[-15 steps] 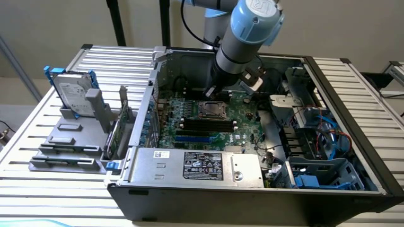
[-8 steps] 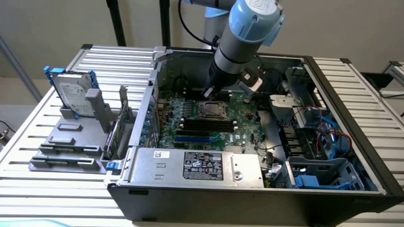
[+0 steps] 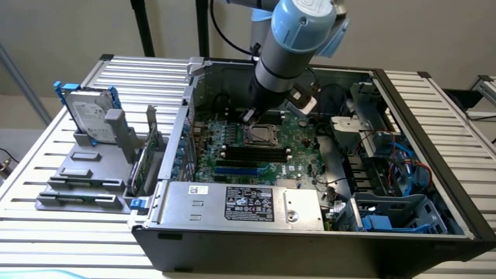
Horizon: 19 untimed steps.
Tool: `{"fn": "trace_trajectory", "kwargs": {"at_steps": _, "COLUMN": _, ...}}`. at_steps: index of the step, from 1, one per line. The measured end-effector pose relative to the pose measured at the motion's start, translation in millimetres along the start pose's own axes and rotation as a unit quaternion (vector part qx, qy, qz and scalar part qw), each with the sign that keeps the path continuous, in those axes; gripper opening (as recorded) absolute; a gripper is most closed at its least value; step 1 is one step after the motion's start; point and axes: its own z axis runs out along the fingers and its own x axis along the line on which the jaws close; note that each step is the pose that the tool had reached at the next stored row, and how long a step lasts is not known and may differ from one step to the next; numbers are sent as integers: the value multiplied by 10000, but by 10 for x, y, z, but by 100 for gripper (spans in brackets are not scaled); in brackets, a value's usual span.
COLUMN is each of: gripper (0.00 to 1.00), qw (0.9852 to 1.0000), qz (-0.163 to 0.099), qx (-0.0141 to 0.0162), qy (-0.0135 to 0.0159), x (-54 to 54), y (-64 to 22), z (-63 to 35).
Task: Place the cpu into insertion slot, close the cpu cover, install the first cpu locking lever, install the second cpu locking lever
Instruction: 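Install the second cpu locking lever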
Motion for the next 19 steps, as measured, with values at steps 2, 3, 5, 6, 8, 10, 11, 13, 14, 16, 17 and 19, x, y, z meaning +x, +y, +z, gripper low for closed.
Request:
{"fn": "trace_trajectory", "kwargs": {"at_steps": 2, "gripper": 11, "qw": 10000, "qz": 1, "qx": -1, "qy": 1, "x": -37, "y": 11, "z": -52}}
{"fn": "trace_trajectory", "kwargs": {"at_steps": 3, "gripper": 11, "qw": 10000, "qz": 1, "qx": 0, "qy": 1, "x": -54, "y": 18, "z": -81}}
{"fn": "trace_trajectory", "kwargs": {"at_steps": 5, "gripper": 11, "qw": 10000, "qz": 1, "qx": 0, "qy": 0, "x": -86, "y": 34, "z": -142}}
{"fn": "trace_trajectory", "kwargs": {"at_steps": 6, "gripper": 11, "qw": 10000, "qz": 0, "qx": 0, "qy": 1, "x": -102, "y": 41, "z": -172}}
{"fn": "trace_trajectory", "kwargs": {"at_steps": 8, "gripper": 11, "qw": 10000, "qz": 1, "qx": 0, "qy": 1, "x": -132, "y": 56, "z": -224}}
{"fn": "trace_trajectory", "kwargs": {"at_steps": 10, "gripper": 11, "qw": 10000, "qz": 1, "qx": -1, "qy": 0, "x": -160, "y": 69, "z": -256}}
{"fn": "trace_trajectory", "kwargs": {"at_steps": 11, "gripper": 11, "qw": 10000, "qz": 1, "qx": -1, "qy": 0, "x": -174, "y": 73, "z": -265}}
{"fn": "trace_trajectory", "kwargs": {"at_steps": 13, "gripper": 11, "qw": 10000, "qz": 2, "qx": -4, "qy": -3, "x": -200, "y": 77, "z": -277}}
{"fn": "trace_trajectory", "kwargs": {"at_steps": 14, "gripper": 11, "qw": 10000, "qz": 2, "qx": -6, "qy": -6, "x": -213, "y": 76, "z": -281}}
{"fn": "trace_trajectory", "kwargs": {"at_steps": 16, "gripper": 11, "qw": 10000, "qz": 2, "qx": -10, "qy": -11, "x": -238, "y": 72, "z": -287}}
{"fn": "trace_trajectory", "kwargs": {"at_steps": 17, "gripper": 11, "qw": 10000, "qz": 3, "qx": -12, "qy": -14, "x": -252, "y": 71, "z": -291}}
{"fn": "trace_trajectory", "kwargs": {"at_steps": 19, "gripper": 11, "qw": 10000, "qz": 3, "qx": -16, "qy": -19, "x": -280, "y": 69, "z": -300}}
